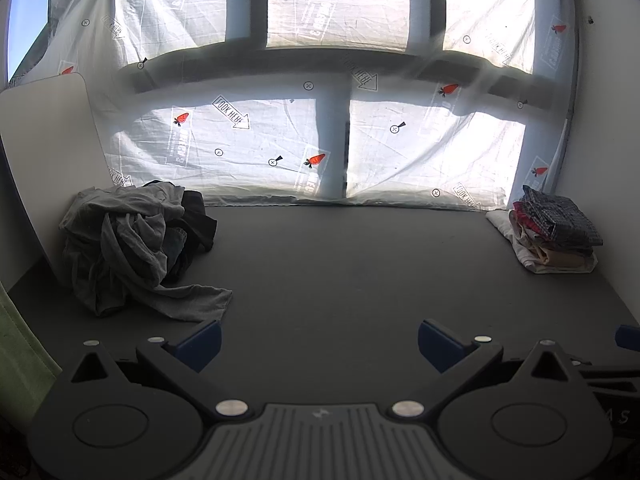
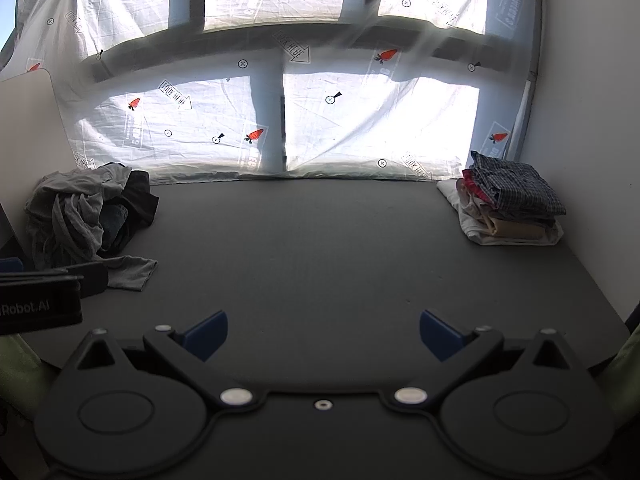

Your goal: Fold clothes

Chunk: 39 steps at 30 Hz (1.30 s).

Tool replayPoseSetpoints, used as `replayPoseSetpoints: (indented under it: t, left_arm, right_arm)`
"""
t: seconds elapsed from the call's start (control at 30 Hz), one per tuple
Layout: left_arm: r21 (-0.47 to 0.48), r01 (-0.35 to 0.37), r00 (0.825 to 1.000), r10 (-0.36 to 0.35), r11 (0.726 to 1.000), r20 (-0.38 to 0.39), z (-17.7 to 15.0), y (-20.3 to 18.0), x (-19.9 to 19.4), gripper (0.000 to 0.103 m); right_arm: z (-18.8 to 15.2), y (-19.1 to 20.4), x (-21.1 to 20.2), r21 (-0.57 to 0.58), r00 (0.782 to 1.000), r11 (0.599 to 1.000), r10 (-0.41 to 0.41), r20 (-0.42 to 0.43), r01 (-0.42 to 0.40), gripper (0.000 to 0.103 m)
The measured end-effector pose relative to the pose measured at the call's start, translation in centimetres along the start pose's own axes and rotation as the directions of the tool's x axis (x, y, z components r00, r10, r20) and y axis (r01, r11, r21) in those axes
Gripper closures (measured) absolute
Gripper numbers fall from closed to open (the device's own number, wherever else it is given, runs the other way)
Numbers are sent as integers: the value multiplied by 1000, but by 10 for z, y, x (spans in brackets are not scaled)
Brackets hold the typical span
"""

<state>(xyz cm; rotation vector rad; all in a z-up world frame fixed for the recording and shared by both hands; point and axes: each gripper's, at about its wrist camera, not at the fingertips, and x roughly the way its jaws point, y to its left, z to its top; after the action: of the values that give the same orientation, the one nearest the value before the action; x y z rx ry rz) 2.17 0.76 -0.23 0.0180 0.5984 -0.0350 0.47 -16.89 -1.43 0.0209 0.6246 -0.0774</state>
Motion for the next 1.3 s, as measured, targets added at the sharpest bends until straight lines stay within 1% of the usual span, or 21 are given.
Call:
replayPoseSetpoints:
  t: [0.17, 0.23, 0.37, 0.47, 0.53, 0.57, 0.67, 0.8, 0.87, 0.93, 0.97, 1.0, 1.07, 1.1, 1.17, 1.2, 1.3]
  left_arm:
    - [11, 2, 1000, -2, 1000, -4, 3, 3, 11, 0]
    - [27, -10, 1000, 10, 1000, 2, 3, 3, 17, 0]
    - [54, -28, 999, 27, 998, 22, 4, 5, 30, 0]
    - [22, -6, 999, 5, 1000, 37, 4, 11, 41, 0]
    - [-3, 4, 1000, -4, 1000, 29, 4, 13, 51, 0]
    - [-15, 6, 1000, -6, 1000, 16, 4, 14, 60, 0]
    - [-45, 4, 998, -7, 999, -63, 10, 14, 91, 0]
    - [-99, -7, 995, -3, 995, -99, 22, 6, 133, 0]
    - [-167, 4, 990, -27, 986, -135, 33, 3, 157, 0]
    - [-258, 3, 982, -52, 966, -181, 44, 3, 177, 0]
    - [-294, -5, 979, -55, 956, -197, 48, 4, 185, 0]
    - [-319, -26, 978, -42, 947, -203, 52, 5, 192, 0]
    - [-326, -95, 978, 28, 941, -205, 56, 9, 205, 0]
    - [-313, -139, 974, 73, 940, -213, 58, 11, 210, 0]
    - [-297, -220, 961, 154, 929, -230, 61, 21, 217, 0]
    - [-298, -250, 954, 182, 921, -240, 62, 30, 221, 0]
    - [-323, -314, 934, 230, 893, -273, 63, 62, 234, 0]
  right_arm:
    - [4, -4, 5, 45, 998, 999, 11, 68, -14, 0]
    - [6, -6, 9, 58, 995, 998, 18, 94, -23, 0]
    - [10, -7, 20, 93, 989, 995, 3, 150, -17, 0]
    - [14, -7, 31, 62, 987, 997, 24, 159, -34, 0]
    - [15, -10, 42, 60, 986, 998, 14, 164, -24, 0]
    - [15, -13, 48, 69, 985, 998, 2, 173, -14, 0]
    - [24, -29, 71, 90, 985, 996, -11, 175, -5, 0]
    - [42, -54, 112, 99, 980, 995, 8, 197, -28, 0]
    - [59, -68, 143, 88, 987, 995, 36, 157, -50, 0]
    - [72, -78, 169, 90, 991, 994, 51, 122, -62, 0]
    - [78, -82, 182, 89, 992, 994, 51, 113, -62, 0]
    - [82, -82, 196, 72, 992, 996, 49, 120, -58, 0]
    - [91, -76, 223, 18, 990, 998, 53, 132, -56, 0]
    - [95, -71, 237, -12, 989, 998, 58, 134, -56, 0]
    - [103, -58, 259, -37, 989, 997, 71, 129, -67, 0]
    - [108, -51, 269, -40, 988, 996, 87, 127, -82, 0]
    - [120, -29, 297, -19, 976, 982, 188, 114, -187, 0]
